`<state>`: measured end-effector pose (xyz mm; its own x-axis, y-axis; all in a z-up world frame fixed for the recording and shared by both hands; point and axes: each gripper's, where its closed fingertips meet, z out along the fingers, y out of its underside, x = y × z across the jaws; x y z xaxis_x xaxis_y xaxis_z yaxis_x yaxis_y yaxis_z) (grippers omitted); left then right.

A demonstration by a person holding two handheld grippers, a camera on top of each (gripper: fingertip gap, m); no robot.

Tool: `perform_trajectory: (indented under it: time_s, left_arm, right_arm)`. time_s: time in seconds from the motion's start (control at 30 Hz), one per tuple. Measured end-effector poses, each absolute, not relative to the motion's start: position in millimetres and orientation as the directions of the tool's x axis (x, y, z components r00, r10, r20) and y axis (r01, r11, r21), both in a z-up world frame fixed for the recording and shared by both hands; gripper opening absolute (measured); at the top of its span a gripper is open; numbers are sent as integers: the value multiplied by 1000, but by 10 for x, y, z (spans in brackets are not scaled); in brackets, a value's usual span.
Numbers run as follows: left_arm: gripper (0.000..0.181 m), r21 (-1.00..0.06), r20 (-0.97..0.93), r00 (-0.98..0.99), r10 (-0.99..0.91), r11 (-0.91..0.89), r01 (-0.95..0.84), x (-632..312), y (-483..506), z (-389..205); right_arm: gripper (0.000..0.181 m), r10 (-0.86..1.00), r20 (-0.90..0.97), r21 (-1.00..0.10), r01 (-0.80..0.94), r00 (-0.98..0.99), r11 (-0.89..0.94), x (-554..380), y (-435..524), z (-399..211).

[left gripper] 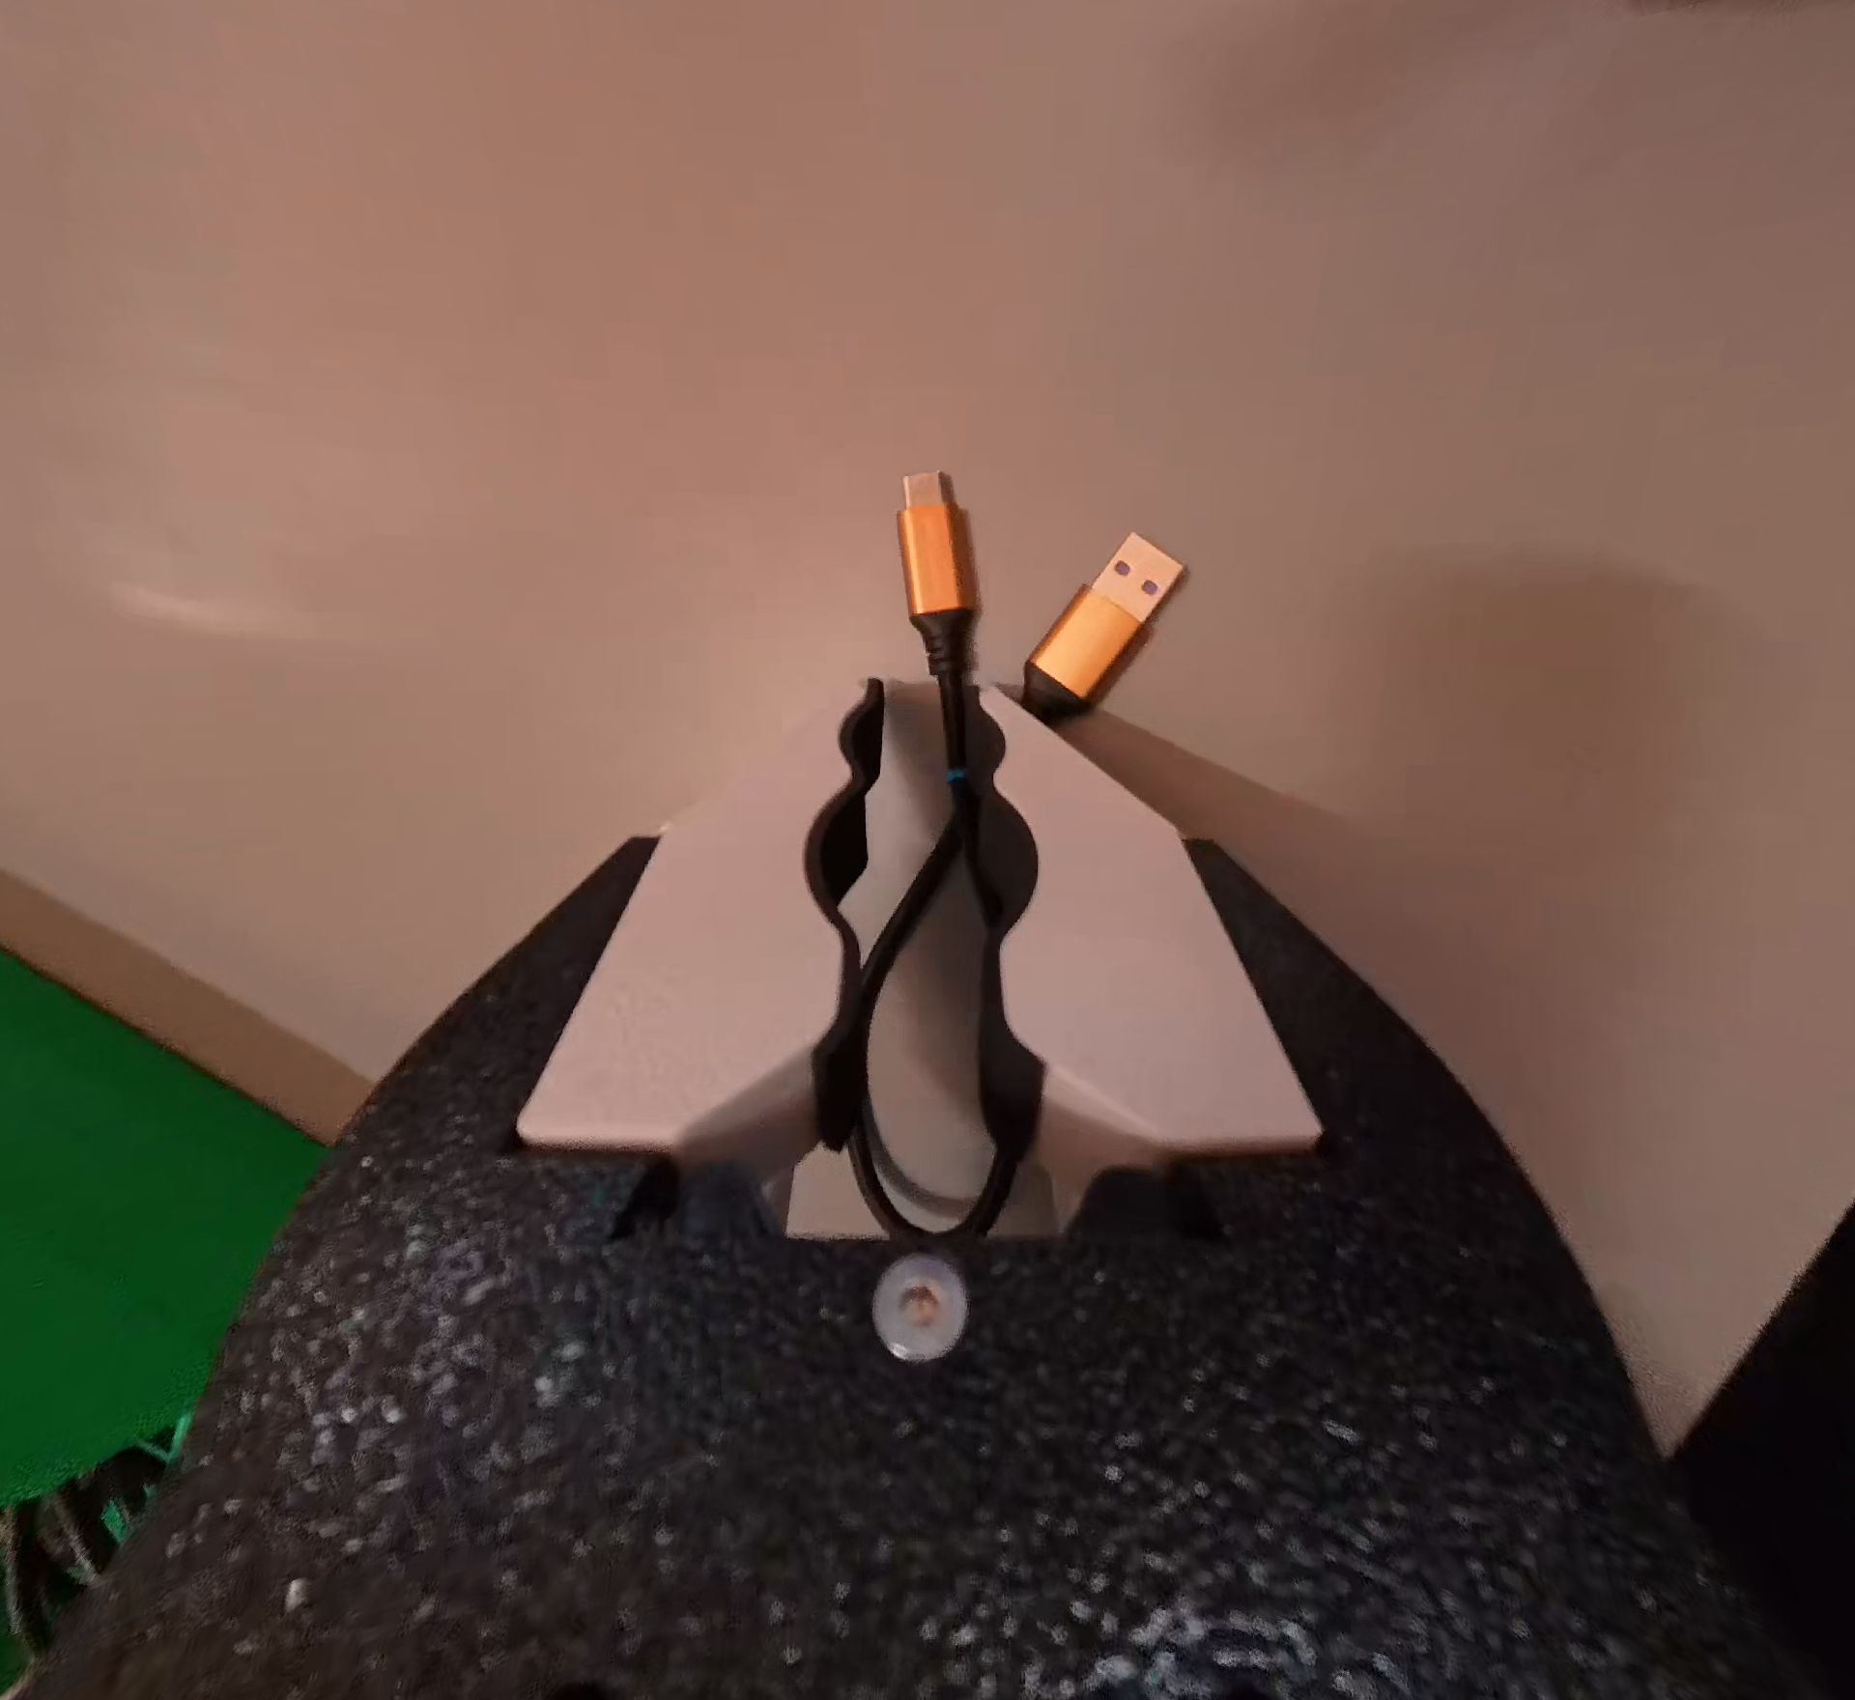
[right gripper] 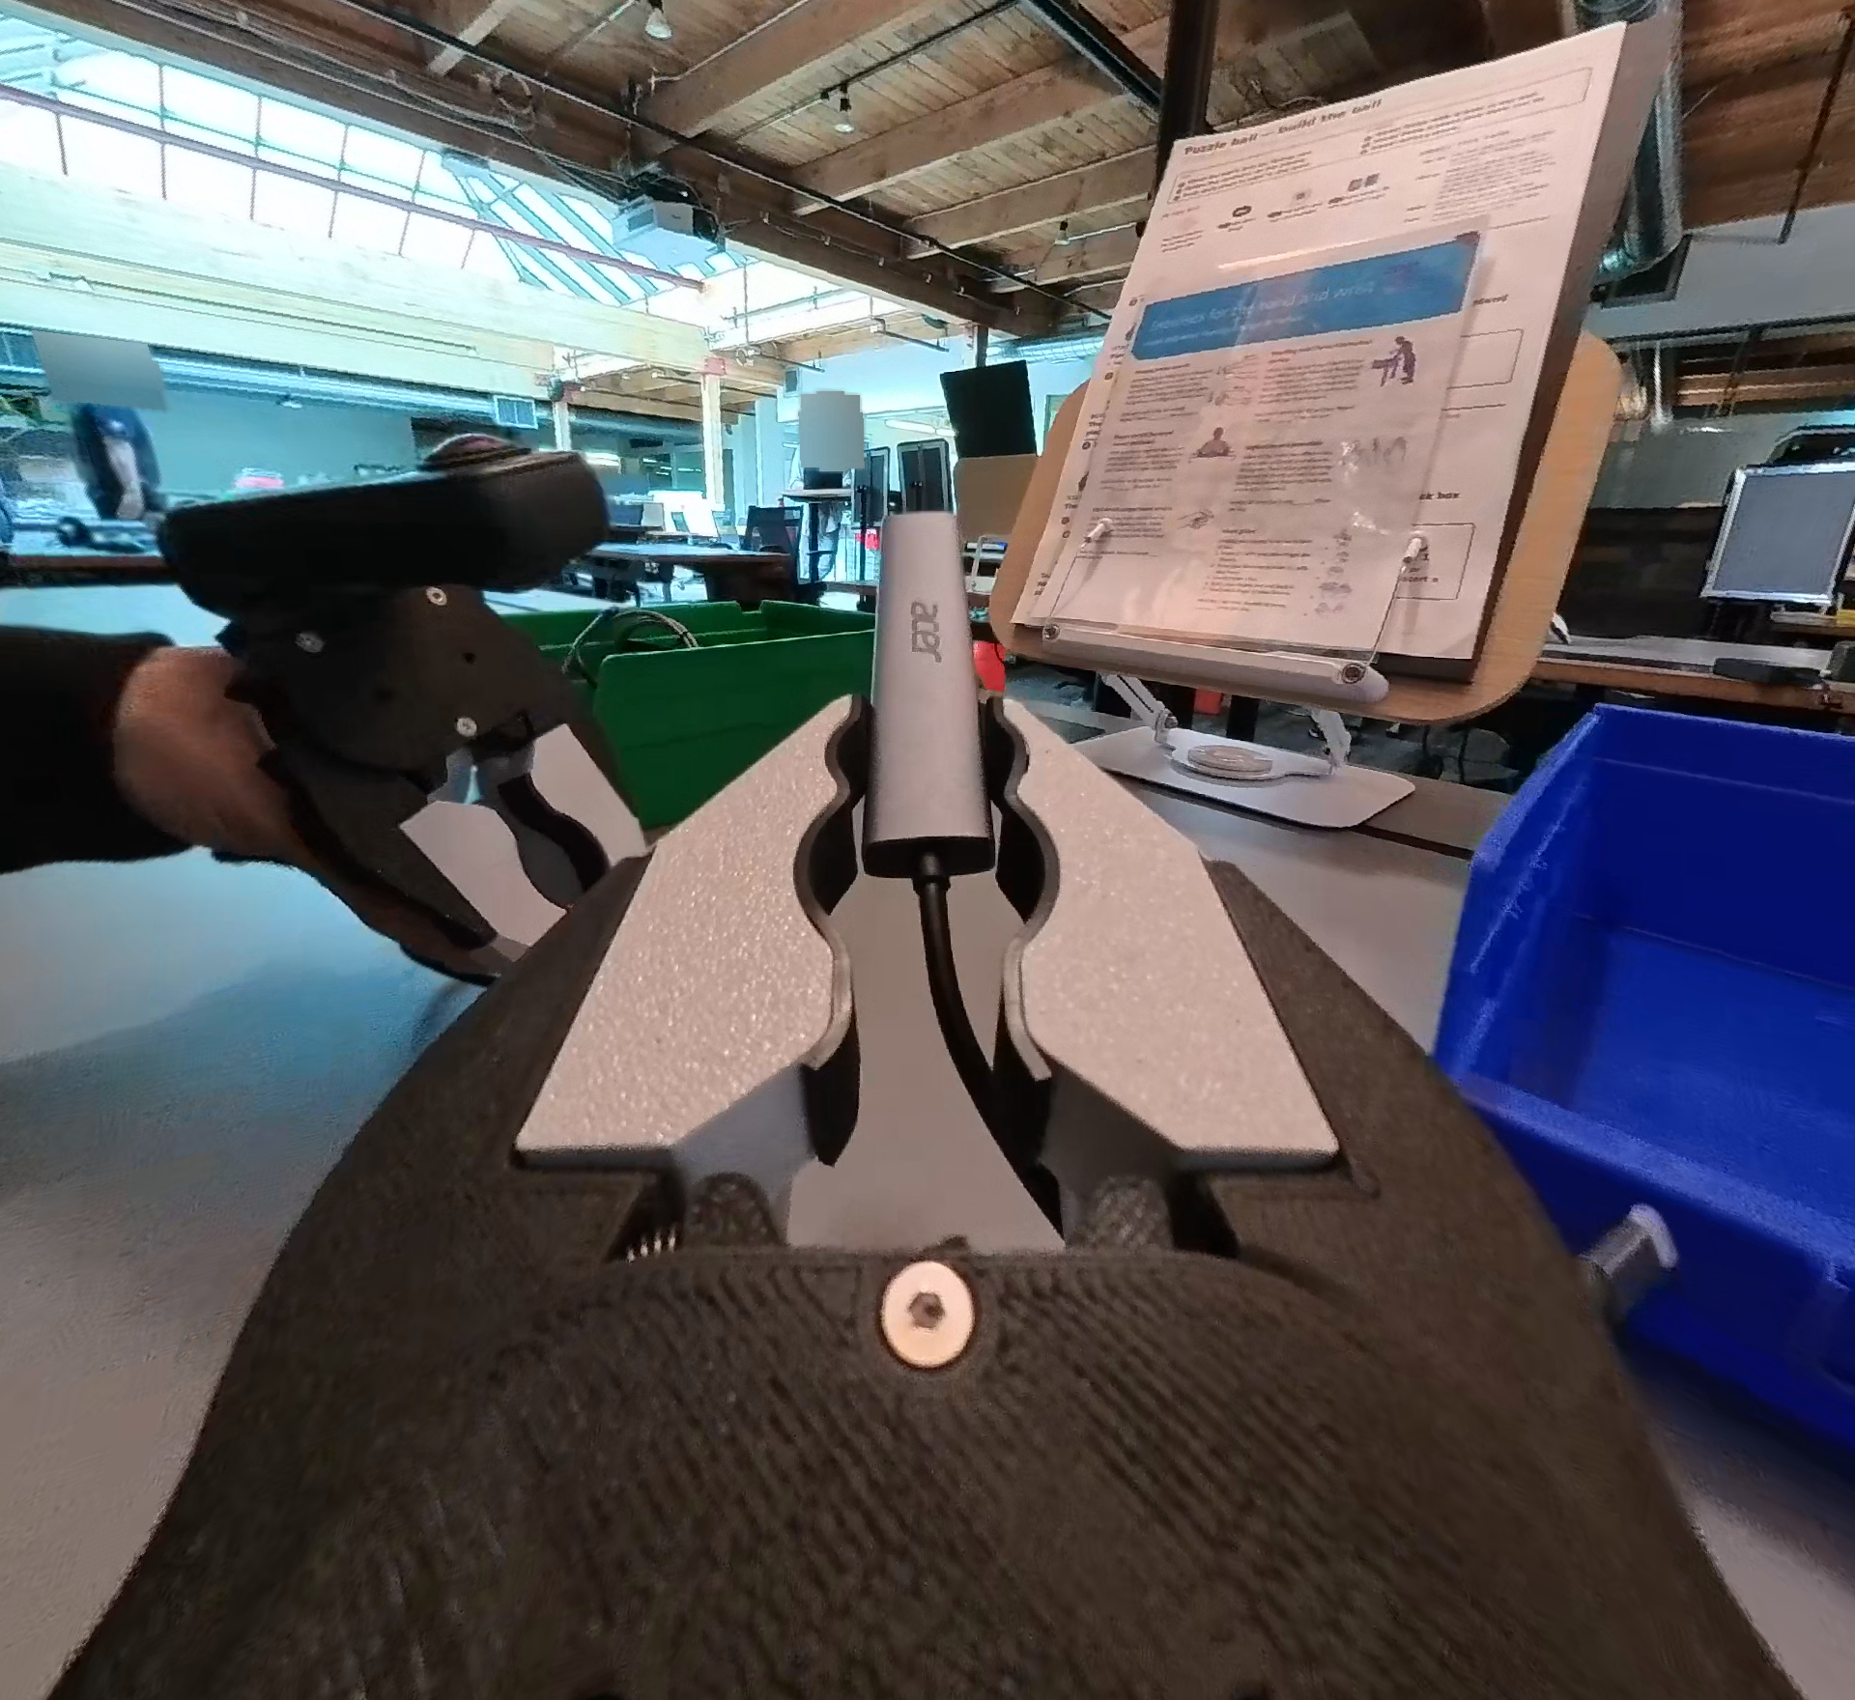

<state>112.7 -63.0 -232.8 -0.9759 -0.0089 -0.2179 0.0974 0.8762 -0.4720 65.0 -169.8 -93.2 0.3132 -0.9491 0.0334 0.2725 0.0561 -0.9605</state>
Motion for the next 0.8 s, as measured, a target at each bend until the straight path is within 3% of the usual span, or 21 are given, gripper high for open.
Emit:
perform_trajectory:
  time_s: [0.17, 0.37, 0.57, 0.8]
  left_arm:
    - [2, -551, -301, -954, -10, 818, 165, 1102, -721, -2338]
    - [1, -659, -244, -958, -153, 750, 48, 1111, -721, -2340]
    - [1, -711, -204, -941, -271, 701, -48, 1126, -718, -2341]
    - [1, -727, -236, -900, -366, 681, -86, 1101, -664, -2244]
  right_arm:
    - [21, -950, 50, -961, 273, 309, 38, 658, -1679, -936]
    - [22, -950, 22, -969, 240, 311, 56, 702, -1703, -961]
    - [21, -959, -117, -991, 34, 258, 130, 826, -1711, -1078]
    - [22, -960, -26, -998, -59, 278, 9, 751, -1569, -1125]
